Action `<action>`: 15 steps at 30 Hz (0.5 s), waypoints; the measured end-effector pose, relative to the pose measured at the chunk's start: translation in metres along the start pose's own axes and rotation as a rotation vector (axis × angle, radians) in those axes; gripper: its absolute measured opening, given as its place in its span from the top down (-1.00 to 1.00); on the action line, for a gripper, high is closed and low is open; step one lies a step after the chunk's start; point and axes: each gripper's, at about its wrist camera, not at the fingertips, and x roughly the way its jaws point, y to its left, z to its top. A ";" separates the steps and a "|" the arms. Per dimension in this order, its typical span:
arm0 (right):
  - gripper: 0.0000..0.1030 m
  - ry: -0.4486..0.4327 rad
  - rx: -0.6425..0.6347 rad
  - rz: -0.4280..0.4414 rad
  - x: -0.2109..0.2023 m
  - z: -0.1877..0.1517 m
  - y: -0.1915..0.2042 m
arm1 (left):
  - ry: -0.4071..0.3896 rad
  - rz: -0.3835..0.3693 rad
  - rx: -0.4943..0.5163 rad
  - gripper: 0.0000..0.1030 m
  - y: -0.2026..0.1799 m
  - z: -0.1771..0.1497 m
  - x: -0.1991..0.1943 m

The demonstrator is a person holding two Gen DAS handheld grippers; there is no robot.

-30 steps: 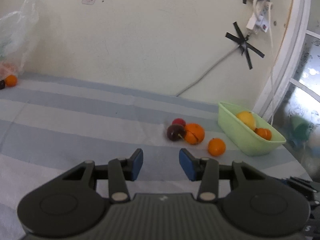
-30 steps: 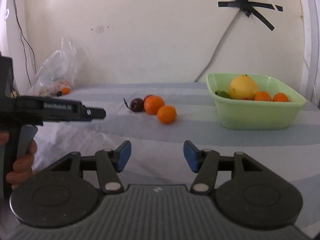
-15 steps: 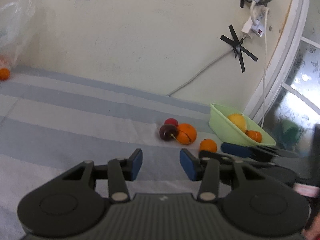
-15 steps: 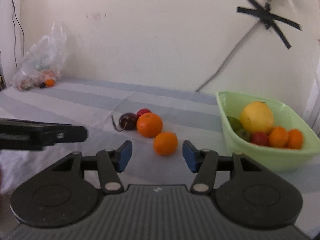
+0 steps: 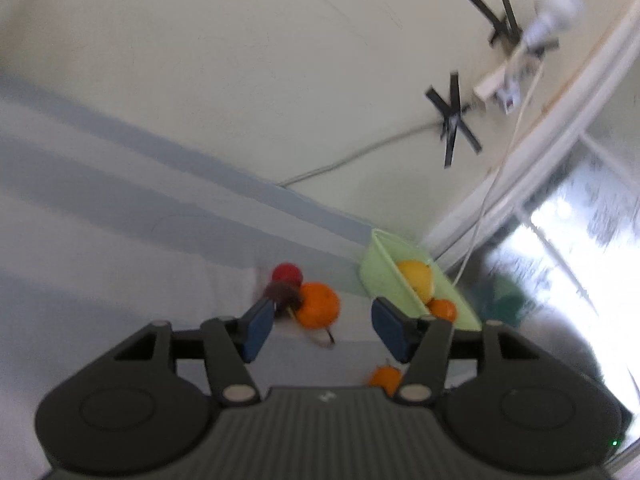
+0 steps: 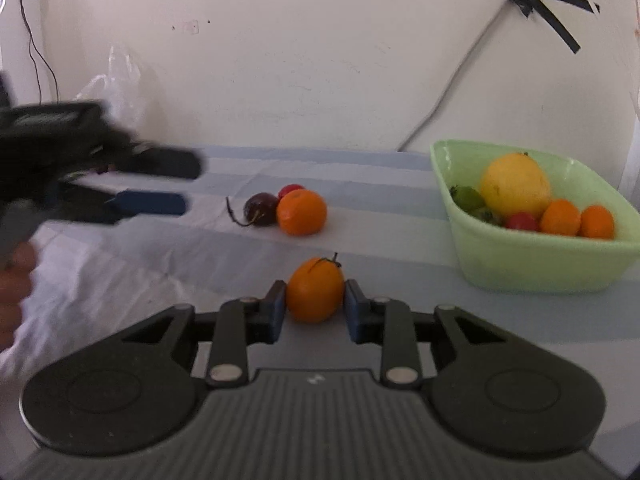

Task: Organize fruits
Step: 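Grasp the dark plum with the left gripper while the right gripper grasps a stemmed tangerine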

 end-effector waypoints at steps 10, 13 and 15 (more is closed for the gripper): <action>0.35 0.005 0.052 0.041 -0.002 0.002 -0.007 | 0.206 0.079 0.483 -0.10 -0.020 0.004 0.056; 0.35 0.007 0.052 0.047 -0.001 0.002 -0.007 | 0.219 0.078 0.563 -0.07 -0.025 0.002 0.062; 0.35 0.007 0.057 0.049 -0.001 0.002 -0.007 | 0.225 0.084 0.604 0.08 -0.028 0.001 0.065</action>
